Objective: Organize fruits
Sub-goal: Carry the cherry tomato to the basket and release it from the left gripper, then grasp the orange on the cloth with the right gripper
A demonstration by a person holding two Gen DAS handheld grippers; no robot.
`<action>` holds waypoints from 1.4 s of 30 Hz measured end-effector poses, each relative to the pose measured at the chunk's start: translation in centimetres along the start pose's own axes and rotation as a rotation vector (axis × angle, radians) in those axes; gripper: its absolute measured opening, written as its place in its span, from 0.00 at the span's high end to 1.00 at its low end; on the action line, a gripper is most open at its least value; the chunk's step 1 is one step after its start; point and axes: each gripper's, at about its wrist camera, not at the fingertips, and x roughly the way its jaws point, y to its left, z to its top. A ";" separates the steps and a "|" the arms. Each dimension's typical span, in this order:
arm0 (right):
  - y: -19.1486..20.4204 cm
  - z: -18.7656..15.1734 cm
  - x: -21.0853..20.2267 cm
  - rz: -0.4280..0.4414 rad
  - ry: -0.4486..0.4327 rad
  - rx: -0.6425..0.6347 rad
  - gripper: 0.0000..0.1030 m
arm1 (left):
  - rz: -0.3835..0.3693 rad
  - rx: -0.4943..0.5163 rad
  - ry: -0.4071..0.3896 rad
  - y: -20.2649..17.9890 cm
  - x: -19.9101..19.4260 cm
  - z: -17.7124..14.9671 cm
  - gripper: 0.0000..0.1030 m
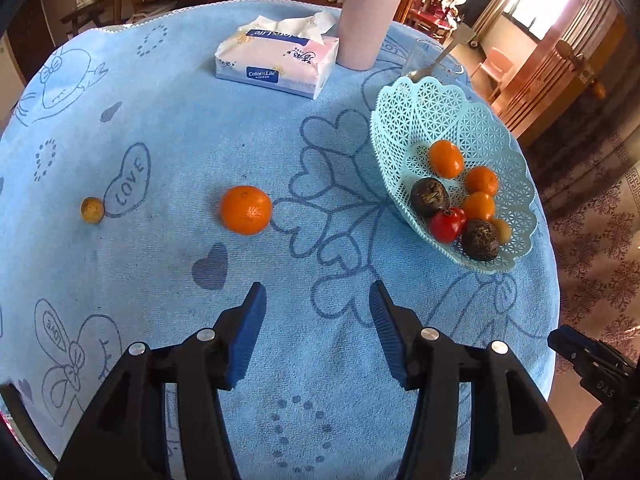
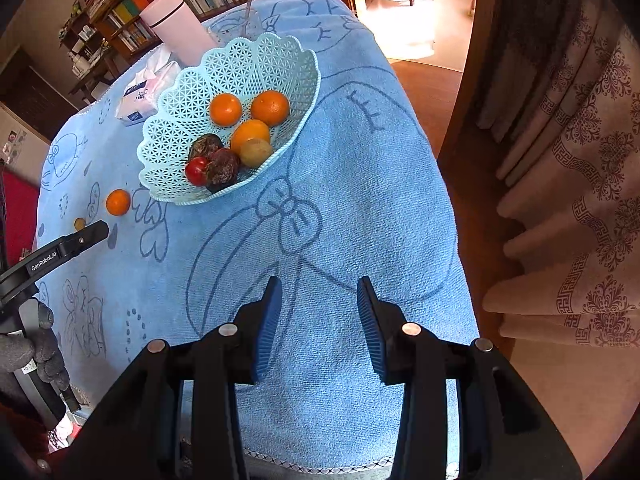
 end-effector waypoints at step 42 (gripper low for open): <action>18.0 0.9 6.9 0.134 0.100 -0.243 0.45 | 0.162 -0.239 0.001 17.2 -5.7 -4.9 0.38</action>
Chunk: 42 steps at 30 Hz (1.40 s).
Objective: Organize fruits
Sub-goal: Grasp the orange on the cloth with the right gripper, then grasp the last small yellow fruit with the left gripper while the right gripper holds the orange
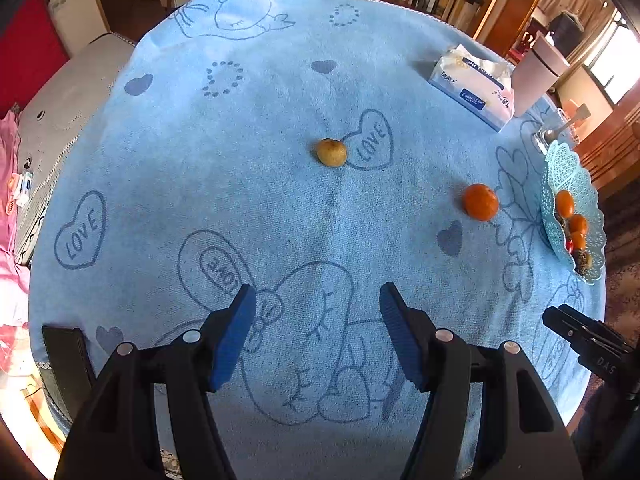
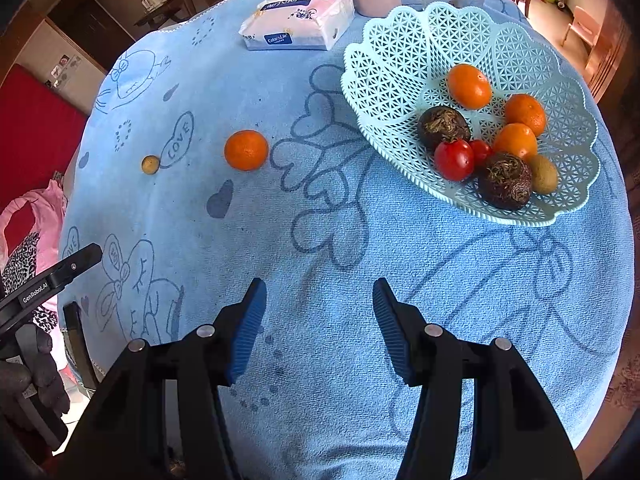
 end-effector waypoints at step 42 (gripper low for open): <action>5.5 5.3 5.8 0.002 0.015 -0.057 0.61 | 0.043 -0.011 0.060 5.9 2.0 0.4 0.38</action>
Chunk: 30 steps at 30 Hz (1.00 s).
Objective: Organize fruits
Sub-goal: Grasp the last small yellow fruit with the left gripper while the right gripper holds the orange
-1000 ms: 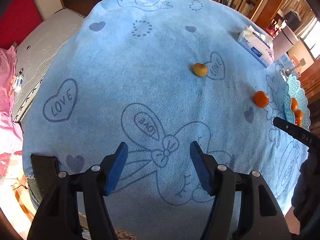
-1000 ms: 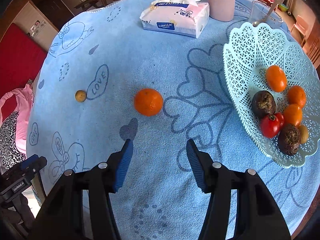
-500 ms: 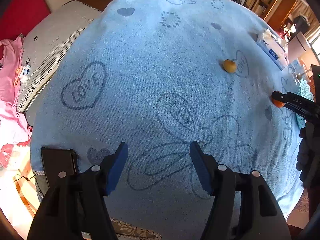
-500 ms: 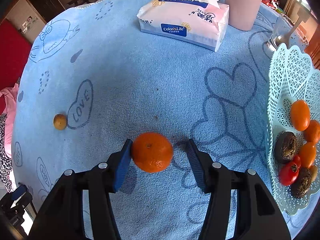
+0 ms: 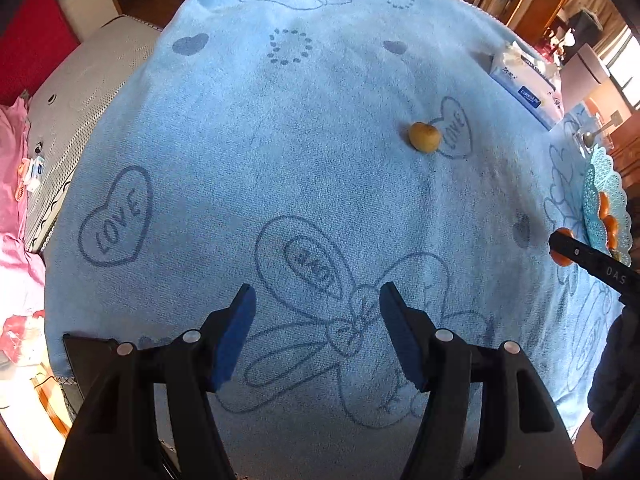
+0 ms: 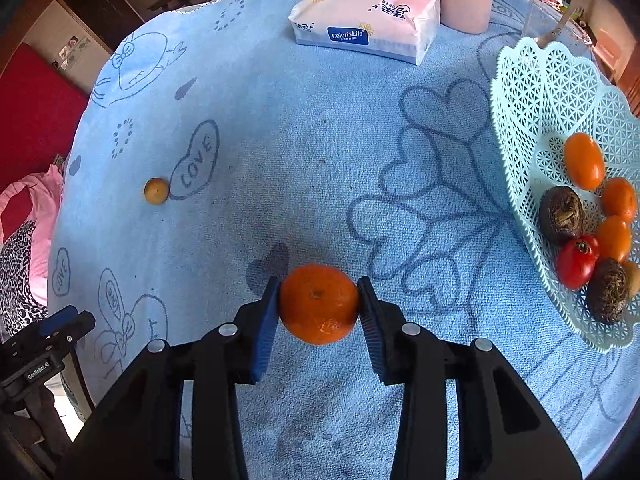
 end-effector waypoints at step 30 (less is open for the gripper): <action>-1.9 -6.4 -2.7 -0.027 0.035 0.042 0.61 | -0.122 0.125 -0.017 -7.0 5.7 9.7 0.75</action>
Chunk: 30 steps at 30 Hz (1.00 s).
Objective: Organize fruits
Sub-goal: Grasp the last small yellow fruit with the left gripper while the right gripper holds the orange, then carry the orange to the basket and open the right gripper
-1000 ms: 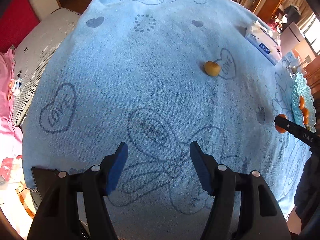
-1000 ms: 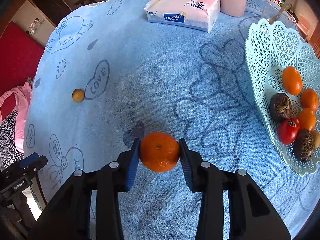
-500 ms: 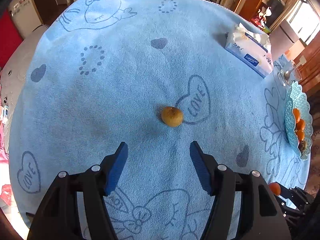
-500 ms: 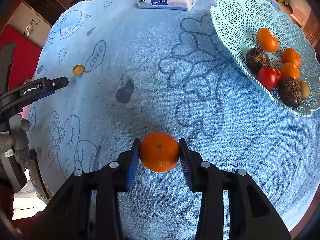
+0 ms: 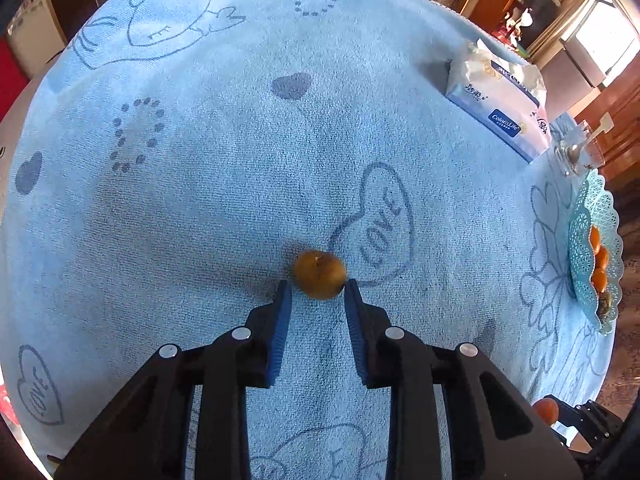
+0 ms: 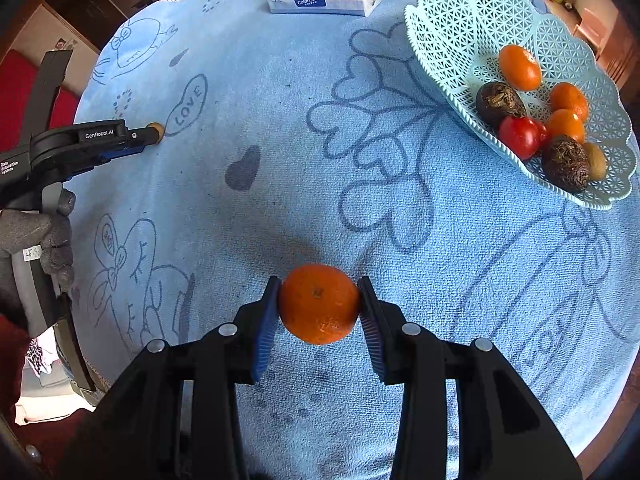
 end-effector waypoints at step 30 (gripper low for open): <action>-1.1 -1.8 -1.9 -0.018 -0.020 0.014 0.61 | -0.014 -0.044 0.004 0.3 0.6 0.3 0.73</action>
